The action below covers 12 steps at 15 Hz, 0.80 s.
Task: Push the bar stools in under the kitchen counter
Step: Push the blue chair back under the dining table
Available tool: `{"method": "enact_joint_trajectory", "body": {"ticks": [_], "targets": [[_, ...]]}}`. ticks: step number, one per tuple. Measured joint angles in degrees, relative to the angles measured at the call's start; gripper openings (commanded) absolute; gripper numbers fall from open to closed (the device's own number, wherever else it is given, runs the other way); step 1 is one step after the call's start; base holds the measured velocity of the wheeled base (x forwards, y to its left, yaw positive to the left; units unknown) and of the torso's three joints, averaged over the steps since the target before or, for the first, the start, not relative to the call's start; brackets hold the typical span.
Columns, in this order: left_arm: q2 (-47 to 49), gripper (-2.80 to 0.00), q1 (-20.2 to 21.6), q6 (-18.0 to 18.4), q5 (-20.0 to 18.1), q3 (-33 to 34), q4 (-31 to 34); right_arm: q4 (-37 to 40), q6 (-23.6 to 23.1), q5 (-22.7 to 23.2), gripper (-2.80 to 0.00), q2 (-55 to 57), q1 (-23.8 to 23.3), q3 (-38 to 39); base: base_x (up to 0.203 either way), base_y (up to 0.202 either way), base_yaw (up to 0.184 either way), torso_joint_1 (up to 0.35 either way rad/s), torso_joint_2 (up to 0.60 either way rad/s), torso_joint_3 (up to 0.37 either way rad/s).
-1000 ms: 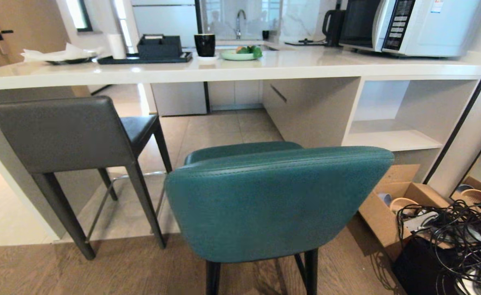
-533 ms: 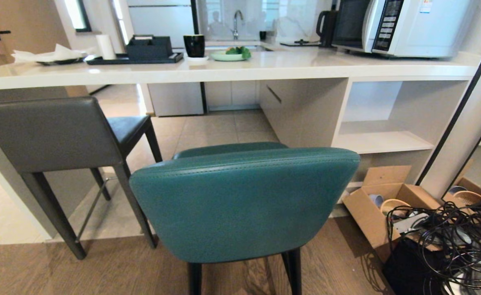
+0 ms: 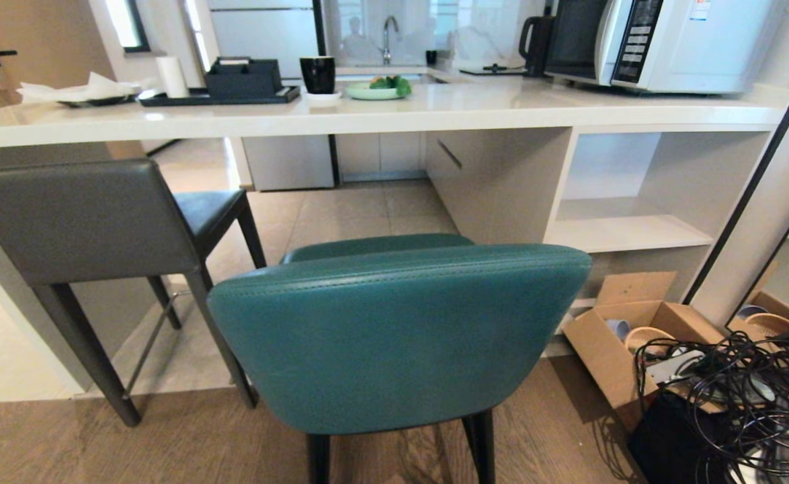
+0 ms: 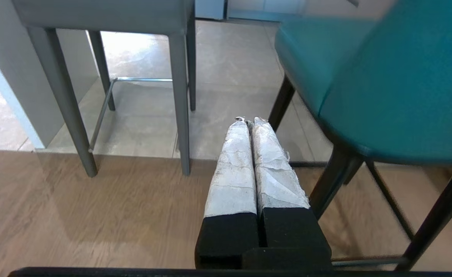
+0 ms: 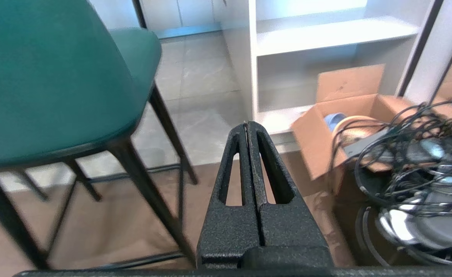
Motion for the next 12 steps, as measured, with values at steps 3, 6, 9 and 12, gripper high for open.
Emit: {"method": "enact_joint_trajectory", "body": {"ticks": [3, 6, 9, 12], "targets": [[13.85, -2.80, 0.06, -1.06, 0.50, -3.11, -9.14, -5.10, 3.58, 2.25, -2.80, 15.17, 0.57, -5.51, 0.000, 0.000, 0.000, 0.000, 0.00, 0.000], [31.68, -2.80, -1.14, -1.36, 0.72, -4.84, -23.25, -19.05, 4.43, 3.25, -2.80, 36.76, 1.59, -9.19, 0.000, 0.000, 0.000, 0.000, 0.00, 0.000], [48.76, -2.80, -6.49, -1.74, 2.56, -7.42, -37.51, -38.51, 4.80, 3.40, -2.80, 59.50, 5.44, -11.97, 0.000, 0.000, 0.000, 0.000, 0.00, 0.000], [62.87, -2.80, -14.06, -2.25, 6.61, -11.97, -45.47, -55.64, 5.01, 1.79, -2.80, 78.35, 10.08, -17.82, 0.000, 0.000, 0.000, 0.000, 0.00, 0.000]]}}
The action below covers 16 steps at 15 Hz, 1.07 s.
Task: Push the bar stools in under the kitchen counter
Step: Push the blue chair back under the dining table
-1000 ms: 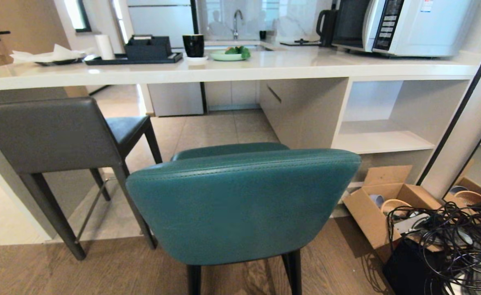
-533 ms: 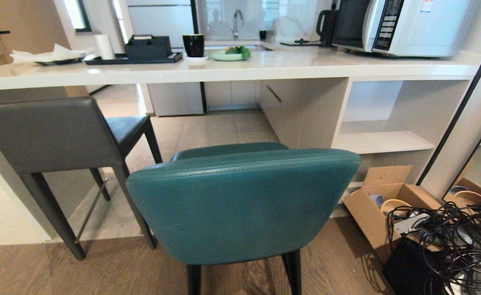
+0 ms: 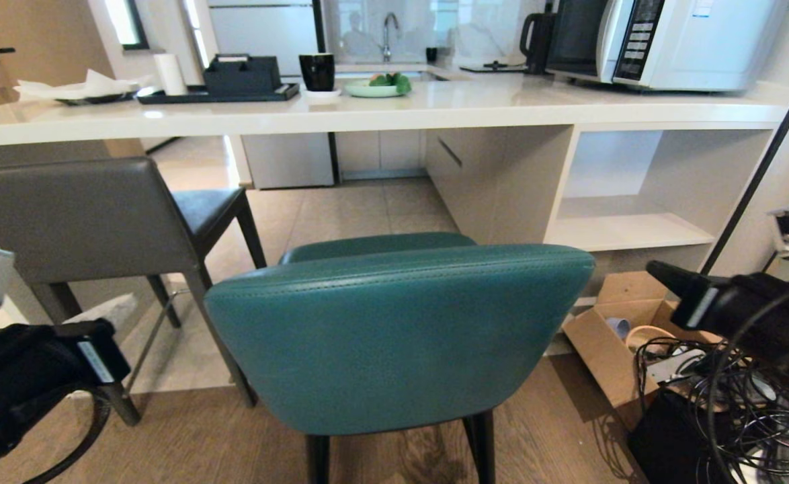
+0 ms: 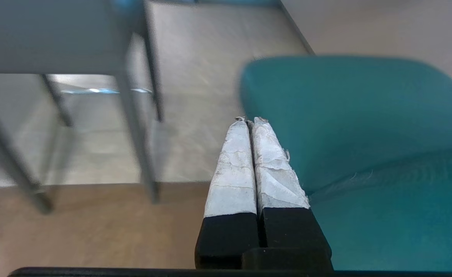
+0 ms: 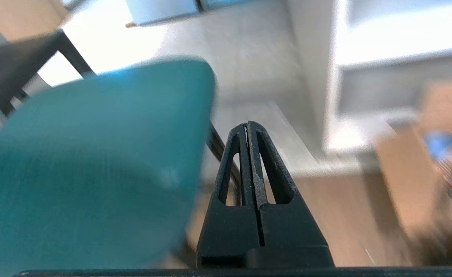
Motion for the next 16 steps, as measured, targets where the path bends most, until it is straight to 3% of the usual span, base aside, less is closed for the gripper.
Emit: {"method": "enact_joint_trajectory", "body": {"ticks": [4, 8, 11, 16], "targets": [[13.67, -2.80, -4.09, -0.35, 1.70, -1.97, -8.38, -13.05, 0.19, -0.88, -2.80, 17.21, 3.16, -6.60, 0.000, 0.000, 0.000, 0.000, 0.00, 0.000], [24.29, -2.80, -8.53, -0.26, 4.78, -3.33, -19.75, -18.97, 0.02, -1.29, -2.80, 27.71, 3.97, -11.35, 0.000, 0.000, 0.000, 0.000, 0.00, 0.000], [28.99, -2.80, -11.15, -0.32, 5.65, -6.75, -21.25, -19.31, -0.02, -1.89, -2.80, 31.02, 4.70, -14.50, 0.000, 0.000, 0.000, 0.000, 0.00, 0.000], [33.31, -2.80, -11.54, -0.59, 5.89, -9.33, -21.74, -19.33, -0.43, -1.98, -2.80, 32.35, 6.60, -15.67, 0.000, 0.000, 0.000, 0.000, 0.00, 0.000]]}}
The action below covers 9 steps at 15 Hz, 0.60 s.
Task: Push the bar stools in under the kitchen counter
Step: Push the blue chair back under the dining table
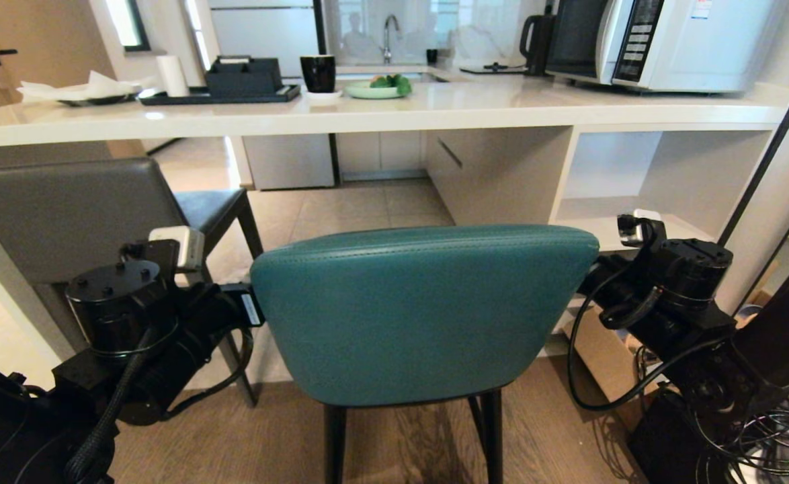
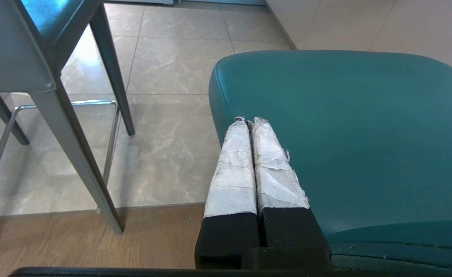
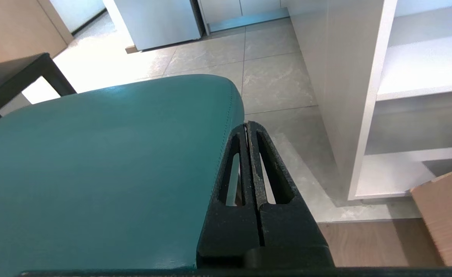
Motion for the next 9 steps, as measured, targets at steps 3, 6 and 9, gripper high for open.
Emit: {"method": "enact_joint_trajectory", "body": {"ticks": [3, 6, 9], "targets": [[1.84, -2.80, 1.28, 0.38, -0.35, -2.32, 0.52, -0.06, -1.50, 0.24, -2.80, -0.18, 0.00, 0.19, 0.000, 0.000, 0.000, 0.000, 0.00, 0.000], [4.96, -2.80, 2.97, 1.20, -0.47, -6.57, 0.85, 0.20, -3.38, 0.31, -2.80, -2.21, 0.75, 1.65, 0.000, 0.000, 0.000, 0.000, 0.00, 0.000], [6.96, -2.80, 3.89, 1.73, -0.31, -9.62, 1.15, 0.59, -5.50, 0.50, -2.80, -3.08, 2.33, 1.84, 0.000, 0.000, 0.000, 0.000, 0.00, 0.000]]}}
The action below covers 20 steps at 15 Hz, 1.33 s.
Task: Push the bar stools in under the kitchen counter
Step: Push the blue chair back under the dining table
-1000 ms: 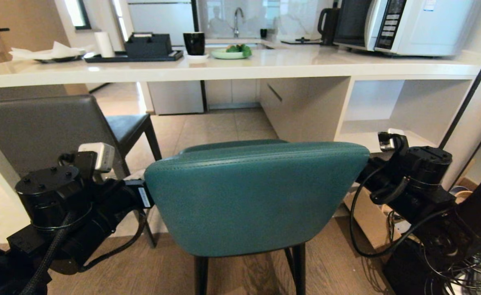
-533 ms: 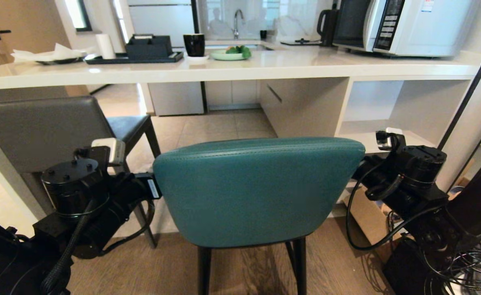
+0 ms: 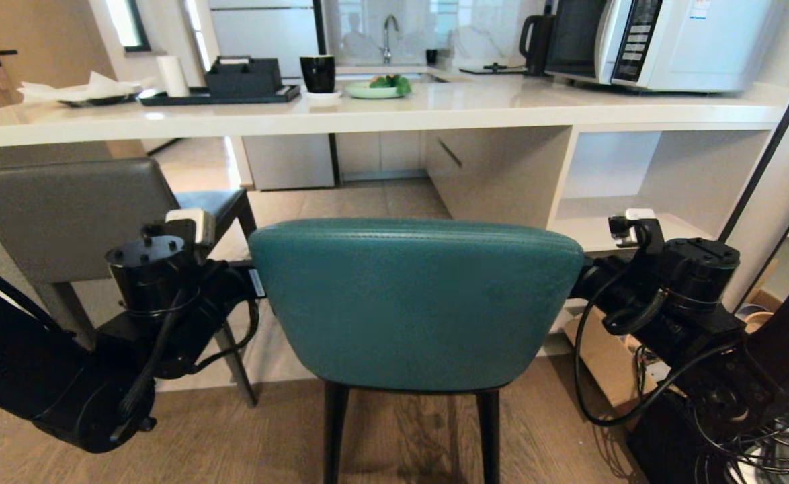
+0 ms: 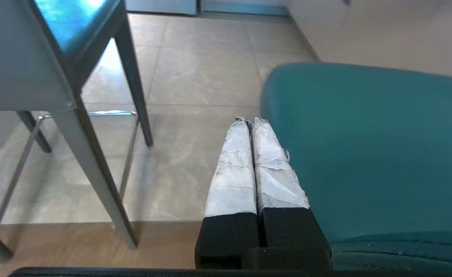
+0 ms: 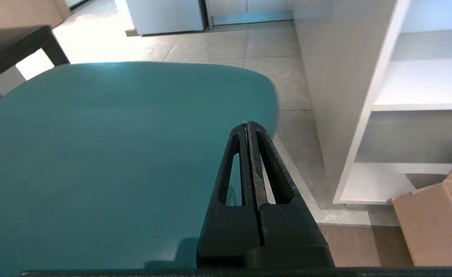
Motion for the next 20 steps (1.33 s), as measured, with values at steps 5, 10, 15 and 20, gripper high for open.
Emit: {"method": "enact_joint_trajectory", "body": {"ticks": [5, 10, 15, 20], "targets": [[-1.11, -2.80, -1.35, 0.00, -0.48, 2.79, -0.05, -0.27, 0.47, 0.24, -2.80, 3.28, 1.13, -4.75, 0.000, 0.000, 0.000, 0.000, 0.00, 0.000], [-1.96, -2.80, -1.55, 0.03, -0.96, 3.20, -0.11, 3.00, 0.36, -1.58, -2.80, 6.35, -1.06, -10.11, 0.000, 0.000, 0.000, 0.000, 0.00, 0.000], [-3.47, -2.80, -1.31, -0.35, -1.18, 3.47, -0.07, 3.06, 0.48, -3.55, -2.80, 3.69, -3.73, -7.06, 0.000, 0.000, 0.000, 0.000, 0.00, 0.000], [-5.10, -2.80, 0.35, -0.63, -1.22, 3.53, -0.29, 7.75, 2.07, -2.53, -2.80, -2.44, -13.16, -6.67, 0.000, 0.000, 0.000, 0.000, 0.00, 0.000]]}}
